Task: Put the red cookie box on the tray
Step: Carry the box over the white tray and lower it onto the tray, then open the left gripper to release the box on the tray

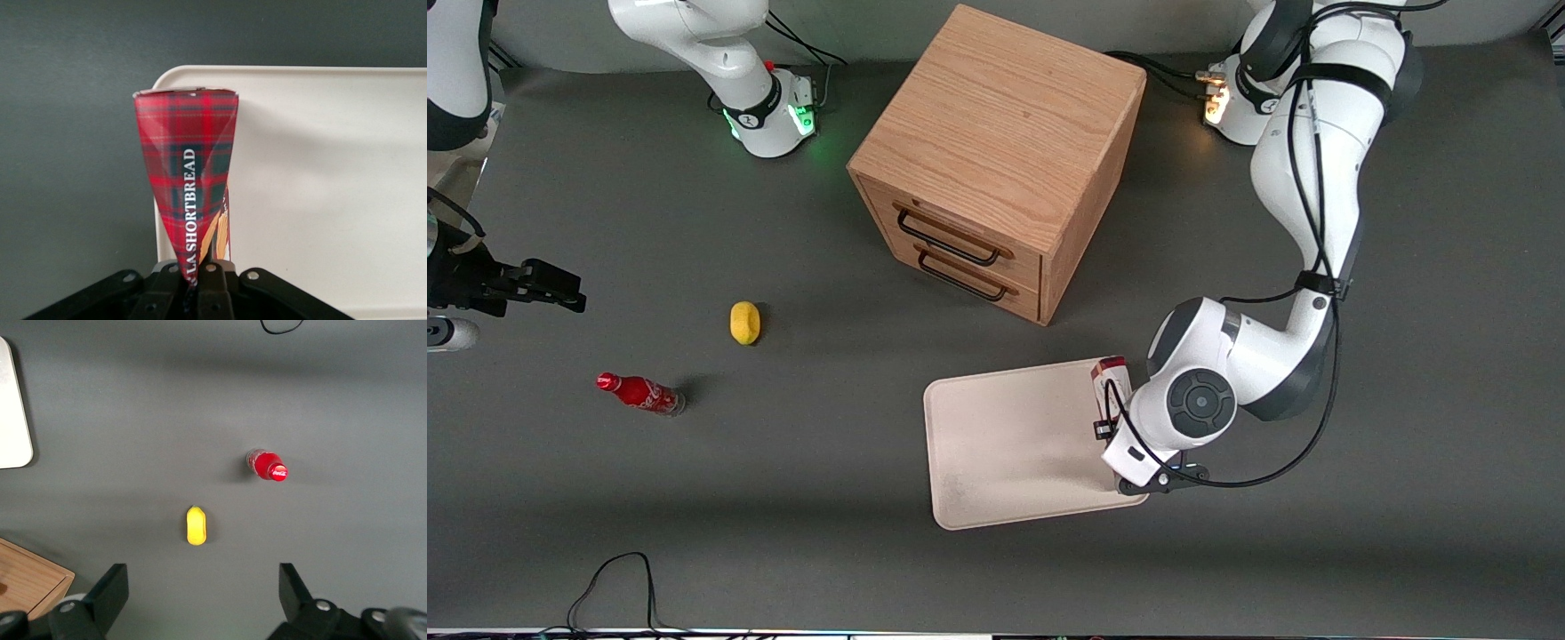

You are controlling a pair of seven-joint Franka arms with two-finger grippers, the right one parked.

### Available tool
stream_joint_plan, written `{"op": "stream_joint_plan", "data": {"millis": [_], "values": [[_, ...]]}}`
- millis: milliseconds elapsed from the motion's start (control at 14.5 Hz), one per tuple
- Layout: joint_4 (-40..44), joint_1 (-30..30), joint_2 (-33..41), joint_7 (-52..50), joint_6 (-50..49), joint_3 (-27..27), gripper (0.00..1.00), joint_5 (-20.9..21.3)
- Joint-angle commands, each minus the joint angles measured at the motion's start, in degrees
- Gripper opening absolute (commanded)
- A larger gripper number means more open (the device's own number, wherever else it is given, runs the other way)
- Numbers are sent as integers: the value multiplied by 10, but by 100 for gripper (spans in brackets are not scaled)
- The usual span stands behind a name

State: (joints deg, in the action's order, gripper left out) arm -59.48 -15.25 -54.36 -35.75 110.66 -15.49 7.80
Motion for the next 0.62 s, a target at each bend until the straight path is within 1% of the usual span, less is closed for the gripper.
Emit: {"op": "stream_joint_plan", "data": {"millis": [0,481,550], "values": [[-21,-6,8,-3,24,10,0,7],[-21,-5,4,-19,25,12,0,5],[-22,-5,5,-27,25,12,99,8]]}}
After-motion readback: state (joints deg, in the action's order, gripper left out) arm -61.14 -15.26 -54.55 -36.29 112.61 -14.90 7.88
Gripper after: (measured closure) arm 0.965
